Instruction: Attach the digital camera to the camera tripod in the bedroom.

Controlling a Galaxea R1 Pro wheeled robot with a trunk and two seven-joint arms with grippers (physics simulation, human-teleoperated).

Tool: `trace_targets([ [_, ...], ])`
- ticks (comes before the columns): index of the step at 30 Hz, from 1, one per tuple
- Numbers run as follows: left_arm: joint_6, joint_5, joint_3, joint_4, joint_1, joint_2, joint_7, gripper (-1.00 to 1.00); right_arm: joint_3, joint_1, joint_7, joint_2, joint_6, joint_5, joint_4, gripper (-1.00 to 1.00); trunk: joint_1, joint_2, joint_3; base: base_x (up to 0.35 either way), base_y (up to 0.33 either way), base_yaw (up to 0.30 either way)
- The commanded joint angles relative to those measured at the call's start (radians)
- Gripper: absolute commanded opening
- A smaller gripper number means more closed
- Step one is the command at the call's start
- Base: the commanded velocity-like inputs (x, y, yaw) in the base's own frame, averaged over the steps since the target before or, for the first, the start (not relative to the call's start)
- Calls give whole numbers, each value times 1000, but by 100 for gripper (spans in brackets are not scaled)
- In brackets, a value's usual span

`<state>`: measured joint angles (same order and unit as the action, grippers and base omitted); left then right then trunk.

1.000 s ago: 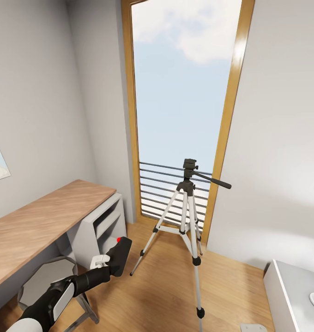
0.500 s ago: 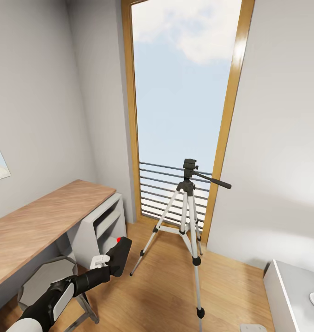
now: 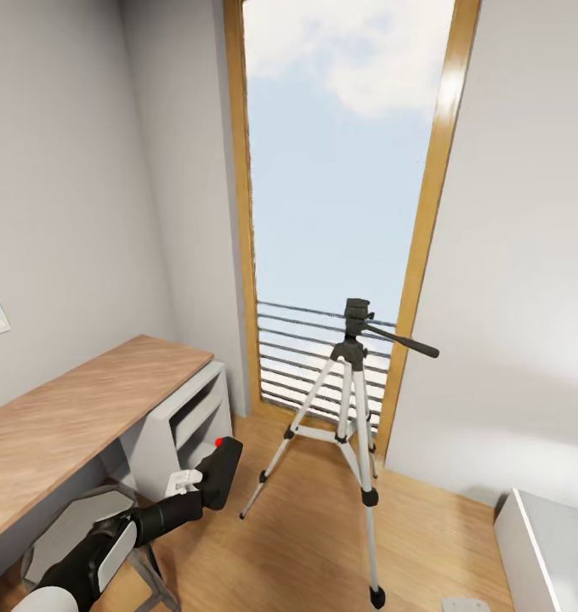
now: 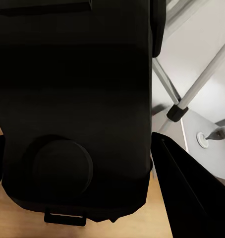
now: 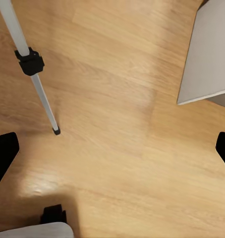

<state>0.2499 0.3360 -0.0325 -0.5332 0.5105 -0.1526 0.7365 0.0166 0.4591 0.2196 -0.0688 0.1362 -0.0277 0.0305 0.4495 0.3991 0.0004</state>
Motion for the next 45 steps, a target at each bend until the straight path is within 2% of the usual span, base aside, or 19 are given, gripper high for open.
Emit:
trace_targets([
  [1, 7, 11, -3, 0, 0, -1, 1, -100, 2, 1, 2, 0, 5, -3, 3, 100, 1, 1, 0, 80, 19, 0],
  [9, 6, 11, -3, -1, 0, -1, 1, -100, 2, 1, 1, 1, 5, -2, 3, 100, 1, 1, 0, 27, 6, -99],
  [31, 7, 11, -3, 2, 0, -1, 1, -100, 3, 1, 4, 1, 5, -1, 3, 100, 1, 1, 0, 5, 5, -279],
  [37, 9, 11, -3, 2, 0, -1, 1, -100, 3, 1, 4, 0, 5, -1, 3, 100, 1, 1, 0, 142, 192, -266],
  [45, 9, 11, -3, 2, 0, -1, 1, -100, 2, 1, 4, 0, 5, -2, 3, 100, 1, 1, 0, 188, 265, -71],
])
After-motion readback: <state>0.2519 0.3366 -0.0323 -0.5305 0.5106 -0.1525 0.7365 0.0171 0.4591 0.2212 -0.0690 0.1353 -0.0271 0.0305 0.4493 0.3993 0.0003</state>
